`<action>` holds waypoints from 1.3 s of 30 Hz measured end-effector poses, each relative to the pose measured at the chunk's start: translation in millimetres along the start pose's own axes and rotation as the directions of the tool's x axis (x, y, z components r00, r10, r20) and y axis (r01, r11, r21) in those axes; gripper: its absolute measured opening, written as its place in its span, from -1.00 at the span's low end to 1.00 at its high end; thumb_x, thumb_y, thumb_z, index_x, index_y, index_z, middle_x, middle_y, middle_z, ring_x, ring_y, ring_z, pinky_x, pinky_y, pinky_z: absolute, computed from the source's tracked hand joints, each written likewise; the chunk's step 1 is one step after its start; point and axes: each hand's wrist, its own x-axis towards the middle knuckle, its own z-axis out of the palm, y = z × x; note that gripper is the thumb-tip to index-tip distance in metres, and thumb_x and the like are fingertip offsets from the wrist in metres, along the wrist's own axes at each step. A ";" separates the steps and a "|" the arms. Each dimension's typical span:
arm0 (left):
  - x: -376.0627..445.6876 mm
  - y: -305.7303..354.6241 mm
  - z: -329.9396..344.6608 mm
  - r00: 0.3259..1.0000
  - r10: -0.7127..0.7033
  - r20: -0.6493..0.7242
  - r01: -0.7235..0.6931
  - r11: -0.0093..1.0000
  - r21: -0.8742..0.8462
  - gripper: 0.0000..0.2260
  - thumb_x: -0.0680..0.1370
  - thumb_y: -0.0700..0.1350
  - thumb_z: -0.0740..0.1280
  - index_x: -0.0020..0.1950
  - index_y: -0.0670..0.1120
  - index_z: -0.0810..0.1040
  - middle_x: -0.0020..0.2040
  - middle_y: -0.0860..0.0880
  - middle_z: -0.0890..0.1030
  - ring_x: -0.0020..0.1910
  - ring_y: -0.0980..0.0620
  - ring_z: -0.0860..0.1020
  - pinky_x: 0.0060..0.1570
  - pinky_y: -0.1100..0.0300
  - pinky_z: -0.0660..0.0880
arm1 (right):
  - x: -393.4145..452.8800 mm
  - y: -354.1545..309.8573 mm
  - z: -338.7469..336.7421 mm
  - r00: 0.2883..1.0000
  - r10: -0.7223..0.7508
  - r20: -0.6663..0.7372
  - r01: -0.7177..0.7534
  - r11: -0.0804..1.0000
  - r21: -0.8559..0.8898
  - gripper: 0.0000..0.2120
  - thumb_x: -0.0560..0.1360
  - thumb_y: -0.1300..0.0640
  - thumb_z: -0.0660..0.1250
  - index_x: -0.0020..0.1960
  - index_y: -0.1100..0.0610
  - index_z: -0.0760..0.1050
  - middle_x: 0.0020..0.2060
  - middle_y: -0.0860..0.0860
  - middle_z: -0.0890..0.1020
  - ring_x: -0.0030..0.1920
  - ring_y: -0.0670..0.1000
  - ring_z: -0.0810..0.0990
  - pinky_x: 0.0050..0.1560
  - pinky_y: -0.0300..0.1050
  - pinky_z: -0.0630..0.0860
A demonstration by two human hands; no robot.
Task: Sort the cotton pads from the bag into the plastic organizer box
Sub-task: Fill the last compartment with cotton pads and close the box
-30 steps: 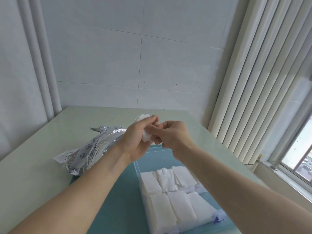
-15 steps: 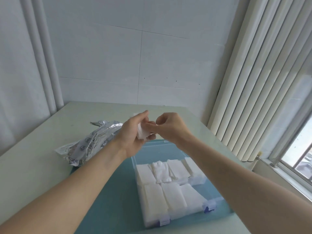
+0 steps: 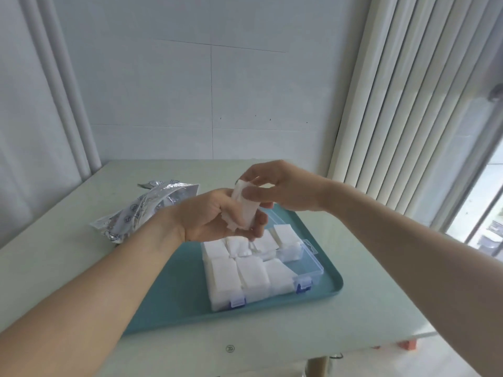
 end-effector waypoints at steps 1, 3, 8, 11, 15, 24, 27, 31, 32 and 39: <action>-3.3 3.9 3.6 0.998 -0.005 -0.061 0.012 0.992 0.122 -0.59 0.39 -0.36 0.27 0.24 -0.29 0.44 0.01 -0.23 0.54 -0.02 -0.19 0.60 -0.03 0.05 0.57 | -3.5 1.5 -2.7 0.999 -0.014 -0.046 0.014 1.000 -0.016 -0.89 0.62 0.17 0.33 0.14 0.15 0.54 -0.09 -0.03 0.65 -0.24 -0.11 0.57 -0.11 -0.25 0.51; -12.6 16.7 3.3 0.979 0.009 -0.204 0.081 0.901 0.427 -0.57 0.47 -0.27 0.42 0.32 -0.25 0.43 0.13 -0.15 0.60 0.11 -0.08 0.63 0.09 0.07 0.59 | -9.2 5.5 -14.4 0.987 0.017 -0.161 0.006 0.991 0.136 -0.91 0.63 0.20 0.31 0.12 0.17 0.53 -0.06 0.04 0.66 -0.07 0.02 0.66 0.03 -0.05 0.63; -29.2 29.8 12.6 0.920 0.020 -0.391 0.314 0.560 0.767 -0.83 0.57 -0.19 0.33 0.16 -0.08 0.53 -0.07 -0.05 0.69 -0.16 -0.09 0.70 -0.21 0.13 0.54 | -27.1 31.7 -24.5 0.954 0.299 0.000 -0.285 0.909 0.304 -0.80 0.58 0.22 0.37 0.18 0.25 0.53 0.04 0.29 0.66 -0.12 0.20 0.72 -0.12 0.06 0.69; -27.2 14.6 27.3 0.912 -0.119 -0.393 0.406 0.393 0.825 -0.87 0.57 -0.15 0.29 0.09 -0.09 0.55 -0.13 -0.02 0.70 -0.24 -0.08 0.70 -0.32 0.22 0.50 | -33.2 49.1 8.6 0.889 0.408 0.210 -0.442 0.883 0.157 -0.69 0.57 0.16 0.40 0.25 0.25 0.45 0.08 0.30 0.65 -0.20 0.13 0.70 -0.17 -0.09 0.66; -21.4 -8.8 35.9 0.898 -0.157 -0.412 0.438 0.226 0.870 -0.85 0.54 0.01 0.33 0.02 -0.04 0.55 -0.19 -0.02 0.71 -0.31 -0.01 0.69 -0.24 0.18 0.55 | -37.6 64.4 33.1 0.867 0.443 0.227 -0.428 0.897 -0.116 -0.72 0.54 0.02 0.44 0.06 0.12 0.40 -0.06 0.15 0.68 -0.31 0.03 0.67 -0.15 -0.21 0.57; -4.7 -24.5 48.8 0.919 -0.118 -0.375 0.385 0.073 0.920 -0.75 0.50 0.10 0.38 0.13 0.05 0.54 -0.13 0.03 0.65 -0.33 0.01 0.63 -0.21 0.13 0.55 | -39.0 54.1 38.7 0.897 0.399 0.188 -0.297 0.862 -0.411 -0.67 0.60 0.02 0.35 -0.13 0.09 0.22 -0.25 0.08 0.48 -0.38 0.00 0.66 -0.39 -0.17 0.25; -5.4 -27.3 50.1 0.930 -0.080 -0.359 0.361 0.019 0.932 -0.80 0.50 0.05 0.40 0.10 0.05 0.65 -0.18 0.12 0.56 -0.26 0.11 0.58 -0.23 0.21 0.47 | -37.7 58.4 33.9 0.892 0.402 0.208 -0.309 0.877 -0.368 -0.72 0.58 0.04 0.37 -0.12 0.11 0.29 -0.17 0.07 0.55 -0.31 0.01 0.70 -0.33 -0.15 0.38; -6.3 -30.3 49.9 0.936 -0.029 -0.352 0.353 0.026 0.935 -0.81 0.51 0.05 0.41 0.04 0.01 0.70 -0.20 0.11 0.56 -0.26 0.15 0.50 -0.21 0.20 0.48 | -39.3 61.4 25.8 0.873 0.409 0.266 -0.381 0.912 -0.153 -0.80 0.55 0.28 0.39 -0.03 0.09 0.38 -0.03 0.03 0.50 -0.22 0.08 0.68 -0.06 -0.14 0.64; -6.1 -31.1 50.3 0.938 -0.021 -0.347 0.348 0.025 0.937 -0.81 0.50 0.04 0.42 0.03 0.00 0.70 -0.20 0.10 0.57 -0.27 0.15 0.50 -0.24 0.21 0.47 | -40.2 59.8 25.1 0.871 0.416 0.261 -0.389 0.909 -0.151 -0.80 0.55 0.31 0.38 0.02 0.12 0.38 -0.04 0.03 0.48 -0.24 0.08 0.66 -0.15 -0.20 0.62; -2.9 -34.6 49.0 0.952 0.021 -0.306 0.306 -0.006 0.952 -0.75 0.44 0.02 0.49 0.06 -0.02 0.62 -0.23 0.15 0.49 -0.19 0.08 0.51 -0.29 0.21 0.43 | -37.4 51.3 27.7 0.826 0.502 0.255 -0.449 0.861 -0.239 -0.66 0.47 0.23 0.52 0.14 0.11 0.43 0.05 0.22 0.66 -0.28 0.07 0.59 -0.31 -0.25 0.55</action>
